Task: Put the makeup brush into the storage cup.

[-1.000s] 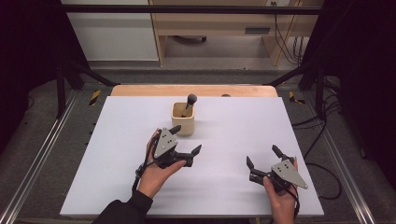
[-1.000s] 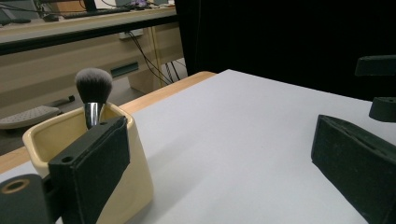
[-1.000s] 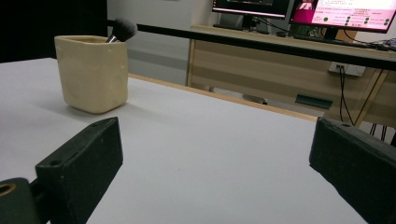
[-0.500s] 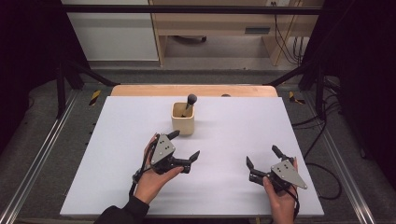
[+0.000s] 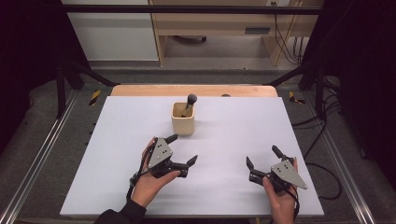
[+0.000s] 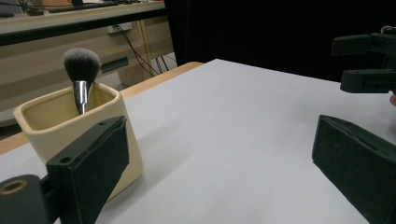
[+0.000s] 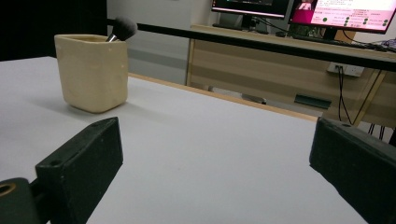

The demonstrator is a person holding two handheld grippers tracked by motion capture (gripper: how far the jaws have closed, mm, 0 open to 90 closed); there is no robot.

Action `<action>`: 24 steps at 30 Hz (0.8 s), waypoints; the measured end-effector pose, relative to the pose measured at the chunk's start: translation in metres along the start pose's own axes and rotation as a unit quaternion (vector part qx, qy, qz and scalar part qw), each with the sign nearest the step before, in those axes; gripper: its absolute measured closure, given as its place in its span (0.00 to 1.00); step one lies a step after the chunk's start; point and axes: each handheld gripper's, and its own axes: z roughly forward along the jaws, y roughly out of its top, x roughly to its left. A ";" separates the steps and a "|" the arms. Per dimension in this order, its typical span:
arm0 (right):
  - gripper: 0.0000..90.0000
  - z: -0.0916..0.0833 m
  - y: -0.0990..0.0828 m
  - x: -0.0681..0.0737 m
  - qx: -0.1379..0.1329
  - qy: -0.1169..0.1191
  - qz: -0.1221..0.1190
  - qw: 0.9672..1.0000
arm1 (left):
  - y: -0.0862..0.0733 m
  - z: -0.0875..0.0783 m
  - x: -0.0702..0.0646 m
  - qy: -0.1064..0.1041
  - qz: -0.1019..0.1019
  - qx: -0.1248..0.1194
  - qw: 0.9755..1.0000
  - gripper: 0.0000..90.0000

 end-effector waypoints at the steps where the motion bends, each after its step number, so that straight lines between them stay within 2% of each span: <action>1: 0.03 0.000 0.000 0.000 0.001 0.000 0.000 1.000 | 0.000 0.000 0.000 0.000 0.001 0.001 1.000 0.04; 24: 0.03 0.000 0.000 0.001 0.001 0.001 -0.001 1.000 | -0.010 -0.013 0.004 -0.003 0.001 0.002 1.000 0.04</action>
